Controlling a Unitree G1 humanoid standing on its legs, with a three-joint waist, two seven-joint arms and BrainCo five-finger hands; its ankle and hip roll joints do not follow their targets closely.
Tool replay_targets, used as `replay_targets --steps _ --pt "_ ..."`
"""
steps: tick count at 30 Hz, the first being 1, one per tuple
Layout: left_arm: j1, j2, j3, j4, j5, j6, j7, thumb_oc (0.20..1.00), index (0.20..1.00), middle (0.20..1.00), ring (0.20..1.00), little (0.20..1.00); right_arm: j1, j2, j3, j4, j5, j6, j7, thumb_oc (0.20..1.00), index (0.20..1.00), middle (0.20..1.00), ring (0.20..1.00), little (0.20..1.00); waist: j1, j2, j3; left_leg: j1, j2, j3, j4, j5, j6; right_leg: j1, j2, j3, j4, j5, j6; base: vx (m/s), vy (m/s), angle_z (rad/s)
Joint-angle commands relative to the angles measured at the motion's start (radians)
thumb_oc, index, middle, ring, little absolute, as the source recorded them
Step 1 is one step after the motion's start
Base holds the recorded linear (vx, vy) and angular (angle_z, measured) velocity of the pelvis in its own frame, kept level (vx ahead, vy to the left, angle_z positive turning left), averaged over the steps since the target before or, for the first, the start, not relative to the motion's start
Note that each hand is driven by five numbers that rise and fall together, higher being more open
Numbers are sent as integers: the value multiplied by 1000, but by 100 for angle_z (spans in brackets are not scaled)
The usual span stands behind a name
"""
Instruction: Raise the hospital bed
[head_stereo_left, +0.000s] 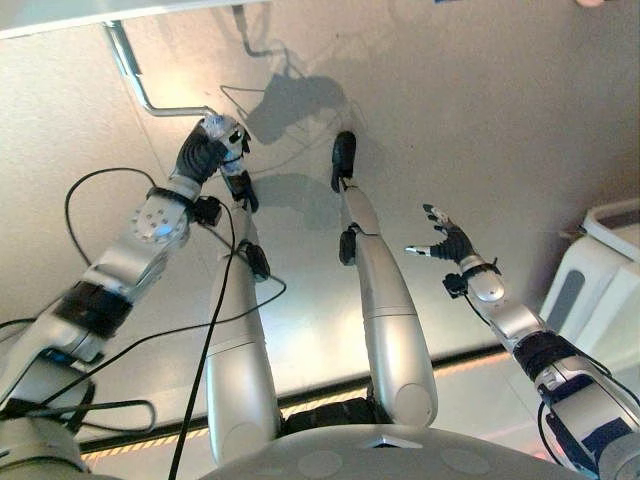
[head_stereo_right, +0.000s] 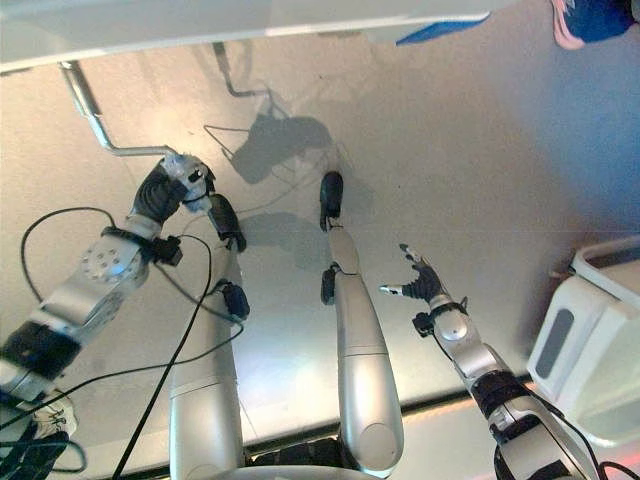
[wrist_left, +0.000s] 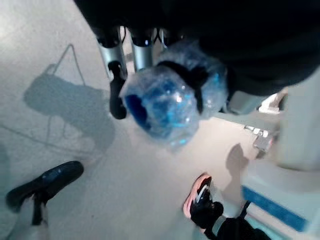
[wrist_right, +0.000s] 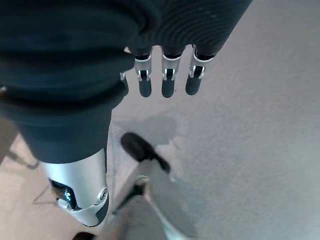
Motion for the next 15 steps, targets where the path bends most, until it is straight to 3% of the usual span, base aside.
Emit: replay_targets --steps 1,7,15 --pt "56 -15 115 -226 15 -131 -69 200 200 200 200 200 96 -63 -32 -2 -11 4 18 1000 1000 1000 1000 1000 2 96 -14 47 -17 -33 -8 -2 -20 66 5 -69 24 -52 110 -18 -24 18" --pt "264 17 289 -244 25 -136 -66 200 200 200 200 200 149 -70 -74 14 -16 -4 26 1000 1000 1000 1000 1000 45 115 -14 69 -34 -50 -5 -2 -15 111 -23 -98 11 -38 124 -13 43 16" --pt "361 -11 405 -120 81 -132 -13 200 200 200 200 200 182 -71 -105 7 -17 -9 34 1000 1000 1000 1000 1000 84 126 -14 52 -68 -50 -15 -7 -6 140 -60 -118 -55 6 152 4 148 8"
